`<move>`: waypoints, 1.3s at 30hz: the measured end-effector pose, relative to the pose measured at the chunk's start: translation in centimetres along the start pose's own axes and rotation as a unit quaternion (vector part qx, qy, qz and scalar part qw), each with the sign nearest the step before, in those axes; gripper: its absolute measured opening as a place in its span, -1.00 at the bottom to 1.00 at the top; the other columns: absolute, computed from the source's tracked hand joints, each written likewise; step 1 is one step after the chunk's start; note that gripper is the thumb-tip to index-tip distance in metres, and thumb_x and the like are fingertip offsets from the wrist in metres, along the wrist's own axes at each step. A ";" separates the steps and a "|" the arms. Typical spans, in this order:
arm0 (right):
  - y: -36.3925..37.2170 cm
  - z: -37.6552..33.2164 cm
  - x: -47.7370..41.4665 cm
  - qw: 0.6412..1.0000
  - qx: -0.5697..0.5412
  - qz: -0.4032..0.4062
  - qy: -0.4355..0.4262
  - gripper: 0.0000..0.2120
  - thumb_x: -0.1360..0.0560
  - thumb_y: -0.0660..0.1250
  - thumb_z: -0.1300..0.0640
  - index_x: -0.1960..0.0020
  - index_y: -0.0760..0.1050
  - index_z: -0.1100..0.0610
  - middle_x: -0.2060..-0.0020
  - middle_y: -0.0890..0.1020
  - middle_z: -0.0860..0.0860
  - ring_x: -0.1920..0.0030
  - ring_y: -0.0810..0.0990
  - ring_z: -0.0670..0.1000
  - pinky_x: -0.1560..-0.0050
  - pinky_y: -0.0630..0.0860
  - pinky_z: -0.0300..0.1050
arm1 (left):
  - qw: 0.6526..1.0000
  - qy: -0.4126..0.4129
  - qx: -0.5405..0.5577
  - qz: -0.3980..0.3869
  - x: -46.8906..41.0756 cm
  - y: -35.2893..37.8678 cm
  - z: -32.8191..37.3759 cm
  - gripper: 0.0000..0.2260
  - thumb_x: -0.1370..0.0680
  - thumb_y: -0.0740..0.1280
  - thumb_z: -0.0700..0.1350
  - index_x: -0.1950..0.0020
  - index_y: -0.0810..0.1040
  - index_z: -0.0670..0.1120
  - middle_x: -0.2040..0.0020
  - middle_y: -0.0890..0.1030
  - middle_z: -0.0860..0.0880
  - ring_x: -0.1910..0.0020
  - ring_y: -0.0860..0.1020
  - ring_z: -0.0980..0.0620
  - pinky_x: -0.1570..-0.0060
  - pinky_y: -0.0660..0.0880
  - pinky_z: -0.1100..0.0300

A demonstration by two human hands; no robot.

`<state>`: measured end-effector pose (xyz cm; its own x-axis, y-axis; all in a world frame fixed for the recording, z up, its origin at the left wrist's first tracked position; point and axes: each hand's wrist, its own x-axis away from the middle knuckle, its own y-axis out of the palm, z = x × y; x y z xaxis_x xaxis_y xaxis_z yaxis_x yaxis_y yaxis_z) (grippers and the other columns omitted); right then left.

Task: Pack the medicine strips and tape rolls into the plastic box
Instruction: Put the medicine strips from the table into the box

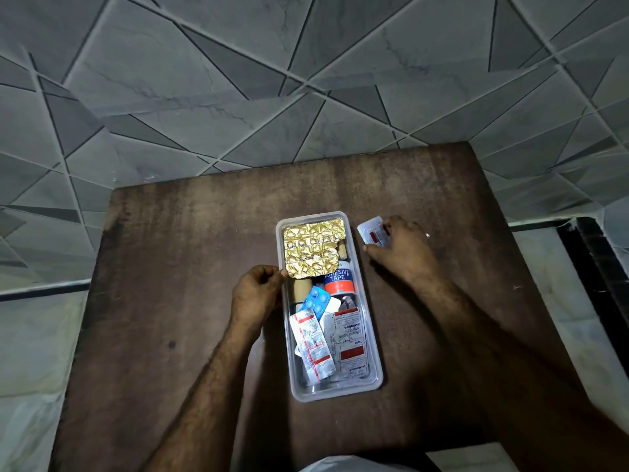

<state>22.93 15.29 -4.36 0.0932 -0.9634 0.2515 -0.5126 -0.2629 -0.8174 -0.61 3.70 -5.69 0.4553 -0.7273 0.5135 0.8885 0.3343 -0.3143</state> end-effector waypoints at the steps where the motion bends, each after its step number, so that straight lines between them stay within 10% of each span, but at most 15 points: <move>1: 0.0 -0.9 0.8 1.000 -0.005 -0.001 -0.009 -0.36 -0.32 0.42 -0.20 -0.31 0.40 0.05 -0.22 0.54 0.09 -0.19 0.53 0.12 -0.19 0.51 0.11 | 1.000 0.003 -0.003 0.002 0.1 0.0 0.0 -0.86 -0.55 0.36 -0.03 0.01 0.62 -0.08 0.15 0.67 -0.03 0.20 0.62 0.06 0.30 0.53 0.21; 12: 4.2 -7.6 9.3 0.982 0.126 -0.060 -0.127 -0.41 -0.49 0.27 -0.14 -0.37 0.28 0.19 -0.22 0.46 0.20 -0.12 0.53 0.17 -0.09 0.52 0.05 | 1.000 0.009 -0.027 0.007 1.2 -0.1 -0.8 -0.83 -0.51 0.40 0.02 0.05 0.61 -0.08 0.23 0.65 -0.02 0.38 0.54 0.12 0.47 0.41 0.31; 24: 5.0 -7.5 9.7 0.969 0.190 -0.027 -0.153 -0.41 -0.52 0.22 -0.19 -0.36 0.30 0.20 -0.27 0.46 0.20 -0.19 0.50 0.19 -0.17 0.43 0.10 | 0.995 0.031 -0.096 0.012 2.4 0.2 -1.8 -0.80 -0.48 0.40 0.00 -0.06 0.60 -0.04 0.11 0.69 -0.01 0.13 0.66 -0.05 0.12 0.57 0.06; 30: 2.9 -4.2 7.9 0.998 -0.010 0.040 -0.038 -0.64 -0.54 0.26 -0.07 -0.16 0.50 0.18 -0.09 0.59 0.17 -0.07 0.56 0.18 -0.02 0.46 -0.04 | 0.988 0.045 -0.150 0.008 3.2 0.3 -1.8 -0.75 -0.53 0.34 -0.01 -0.17 0.58 -0.05 -0.02 0.68 -0.01 0.07 0.63 0.01 0.06 0.55 0.14; 39: 4.9 1.3 9.2 0.991 -0.024 -0.051 0.119 -0.84 -0.49 0.33 0.13 -0.05 0.59 0.10 -0.01 0.69 0.07 0.06 0.61 0.06 -0.05 0.53 -0.14 | 0.981 0.063 -0.183 0.008 3.5 0.3 -1.4 -0.77 -0.54 0.32 -0.02 -0.15 0.56 -0.08 -0.03 0.68 -0.05 0.04 0.63 -0.05 0.03 0.58 0.06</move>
<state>22.36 5.11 -6.71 -0.0552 -0.8907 0.4512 -0.5523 -0.3492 -0.7570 1.17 0.39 -5.11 0.4375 -0.7997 0.4113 0.7914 0.1253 -0.5983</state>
